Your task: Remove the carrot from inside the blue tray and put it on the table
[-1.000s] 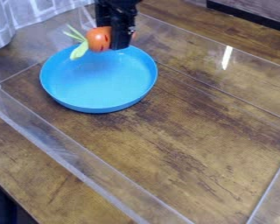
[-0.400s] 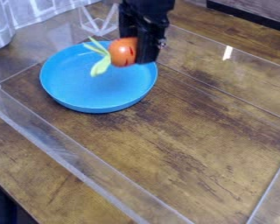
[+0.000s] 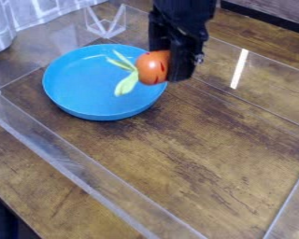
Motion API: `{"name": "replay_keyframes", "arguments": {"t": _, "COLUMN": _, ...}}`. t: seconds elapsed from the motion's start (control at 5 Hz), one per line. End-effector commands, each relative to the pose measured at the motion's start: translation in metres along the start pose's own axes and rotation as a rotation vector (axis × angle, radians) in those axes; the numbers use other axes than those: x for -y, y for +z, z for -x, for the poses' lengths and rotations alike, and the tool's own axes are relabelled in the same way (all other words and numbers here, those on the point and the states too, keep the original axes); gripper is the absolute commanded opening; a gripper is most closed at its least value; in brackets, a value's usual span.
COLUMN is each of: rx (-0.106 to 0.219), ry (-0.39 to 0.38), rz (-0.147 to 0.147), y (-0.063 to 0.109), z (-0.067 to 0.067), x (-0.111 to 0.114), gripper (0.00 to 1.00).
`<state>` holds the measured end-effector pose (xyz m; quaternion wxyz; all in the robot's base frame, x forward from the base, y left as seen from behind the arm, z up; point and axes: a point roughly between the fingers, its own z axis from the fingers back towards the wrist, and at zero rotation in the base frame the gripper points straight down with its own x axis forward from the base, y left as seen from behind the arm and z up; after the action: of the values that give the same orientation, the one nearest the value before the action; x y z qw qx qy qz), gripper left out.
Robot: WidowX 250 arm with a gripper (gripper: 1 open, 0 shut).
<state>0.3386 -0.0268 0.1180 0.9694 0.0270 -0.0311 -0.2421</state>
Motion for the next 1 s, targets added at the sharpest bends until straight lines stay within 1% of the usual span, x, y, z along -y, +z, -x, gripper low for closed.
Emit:
{"name": "replay_keyframes", "arguments": {"t": 0.0, "rx": 0.098, "ry": -0.031, "rz": -0.024, "y": 0.030, "z": -0.004, "x": 0.018, "gripper": 0.00}}
{"name": "replay_keyframes", "arguments": {"t": 0.2, "rx": 0.111, "ry": -0.035, "rz": -0.006, "y": 0.022, "z": -0.006, "x": 0.029, "gripper": 0.00}}
{"name": "replay_keyframes", "arguments": {"t": 0.6, "rx": 0.143, "ry": 0.000, "rz": 0.018, "y": 0.009, "z": -0.011, "x": 0.030, "gripper": 0.00}}
{"name": "replay_keyframes", "arguments": {"t": 0.8, "rx": 0.150, "ry": 0.011, "rz": 0.032, "y": 0.002, "z": -0.012, "x": 0.031, "gripper": 0.00}}
